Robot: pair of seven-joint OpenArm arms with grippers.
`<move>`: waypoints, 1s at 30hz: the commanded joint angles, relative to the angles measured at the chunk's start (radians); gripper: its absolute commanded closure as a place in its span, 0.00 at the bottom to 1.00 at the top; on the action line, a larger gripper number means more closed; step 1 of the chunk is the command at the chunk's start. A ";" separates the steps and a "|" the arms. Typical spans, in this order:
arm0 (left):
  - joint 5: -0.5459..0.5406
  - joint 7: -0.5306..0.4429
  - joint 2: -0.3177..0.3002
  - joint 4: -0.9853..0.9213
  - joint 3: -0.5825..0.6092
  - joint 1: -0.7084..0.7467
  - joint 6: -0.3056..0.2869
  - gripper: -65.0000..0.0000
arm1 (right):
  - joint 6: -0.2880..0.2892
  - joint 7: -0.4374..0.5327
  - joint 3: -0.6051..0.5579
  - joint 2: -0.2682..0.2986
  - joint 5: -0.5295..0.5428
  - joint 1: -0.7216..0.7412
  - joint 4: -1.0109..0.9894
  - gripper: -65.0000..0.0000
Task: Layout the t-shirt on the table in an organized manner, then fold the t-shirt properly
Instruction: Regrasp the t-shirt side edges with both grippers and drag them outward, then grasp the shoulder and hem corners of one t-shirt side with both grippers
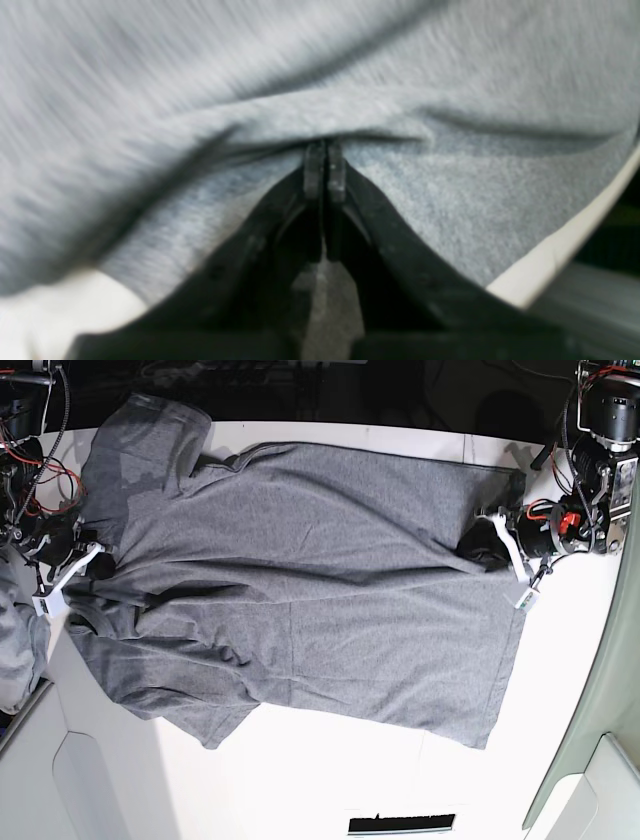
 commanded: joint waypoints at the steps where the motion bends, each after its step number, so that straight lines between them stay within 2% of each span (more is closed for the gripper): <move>1: 0.074 0.023 -0.002 -0.035 0.000 -0.030 0.050 1.00 | -0.019 -0.006 0.002 0.015 -0.039 0.025 -0.017 1.00; 10: 0.171 -0.088 0.067 -0.394 0.001 -0.329 0.060 1.00 | -0.033 0.064 0.002 0.005 -0.095 0.181 -0.154 1.00; 13: 0.182 -0.093 0.084 -0.461 0.001 -0.404 0.087 1.00 | -0.035 0.067 0.002 -0.008 -0.122 0.222 -0.199 1.00; 16: 0.192 -0.090 0.089 -0.483 0.001 -0.447 0.087 1.00 | -0.032 0.069 0.002 -0.022 -0.130 0.246 -0.222 1.00; 19: 0.171 -0.045 0.085 -0.480 0.001 -0.458 0.081 1.00 | -0.032 0.070 0.001 -0.022 -0.129 0.251 -0.219 1.00; 22: 0.045 0.039 0.071 -0.457 0.001 -0.457 0.024 1.00 | -0.031 0.063 0.001 -0.011 -0.102 0.250 -0.187 1.00; 24: -0.096 0.130 0.058 -0.428 0.001 -0.454 0.024 0.99 | -0.018 0.032 0.001 0.002 -0.057 0.246 -0.153 1.00; 28: -0.359 0.304 -0.009 -0.308 0.001 -0.402 0.024 0.70 | 0.015 -0.072 0.002 0.047 0.068 0.192 -0.027 1.00; 30: -0.453 0.354 -0.059 -0.240 0.001 -0.354 0.024 0.62 | 0.017 -0.106 0.007 0.068 0.090 0.141 0.057 1.00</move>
